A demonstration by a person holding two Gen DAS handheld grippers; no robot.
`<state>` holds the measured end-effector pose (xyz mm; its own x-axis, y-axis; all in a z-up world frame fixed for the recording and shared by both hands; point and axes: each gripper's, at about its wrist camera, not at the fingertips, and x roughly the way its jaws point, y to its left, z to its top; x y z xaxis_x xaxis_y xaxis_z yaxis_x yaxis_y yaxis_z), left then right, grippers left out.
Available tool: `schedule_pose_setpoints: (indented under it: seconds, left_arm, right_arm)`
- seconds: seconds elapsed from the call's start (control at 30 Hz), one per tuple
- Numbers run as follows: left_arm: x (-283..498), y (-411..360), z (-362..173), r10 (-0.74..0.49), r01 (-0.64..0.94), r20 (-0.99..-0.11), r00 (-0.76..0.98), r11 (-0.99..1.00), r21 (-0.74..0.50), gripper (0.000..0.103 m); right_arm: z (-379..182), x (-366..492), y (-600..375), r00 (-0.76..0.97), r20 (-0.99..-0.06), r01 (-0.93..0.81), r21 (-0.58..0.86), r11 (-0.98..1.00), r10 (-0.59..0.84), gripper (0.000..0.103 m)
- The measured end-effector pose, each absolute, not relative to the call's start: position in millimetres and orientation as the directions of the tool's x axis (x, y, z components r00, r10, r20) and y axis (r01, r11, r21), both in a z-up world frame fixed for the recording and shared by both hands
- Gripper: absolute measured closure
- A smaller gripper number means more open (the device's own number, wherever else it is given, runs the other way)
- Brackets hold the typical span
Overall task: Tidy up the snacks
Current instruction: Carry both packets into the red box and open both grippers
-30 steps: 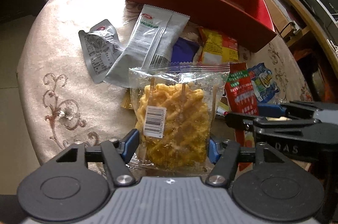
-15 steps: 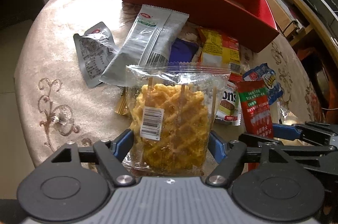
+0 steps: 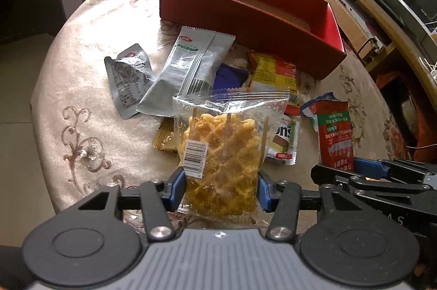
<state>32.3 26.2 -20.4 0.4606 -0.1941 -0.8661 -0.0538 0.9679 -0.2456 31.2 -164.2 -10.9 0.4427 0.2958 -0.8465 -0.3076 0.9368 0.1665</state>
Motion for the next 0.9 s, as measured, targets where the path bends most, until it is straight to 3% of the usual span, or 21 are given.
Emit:
schedule_pose_setpoints:
  seconds: [0.57,0.9]
  left_arm:
    - [28,28,10,-0.210,-0.047,-0.822,0.529,0.960,-0.275,0.054]
    - [65,25,30,-0.252,-0.020,-0.777,0.577,0.946,-0.323,0.054]
  right_arm:
    - [9,25,-170,0.508,-0.799,-0.296,0.188,0.937,0.321,0.047]
    - [29,47,-175,0.564,-0.751,-0.269,0.225,0.936,0.343,0.047]
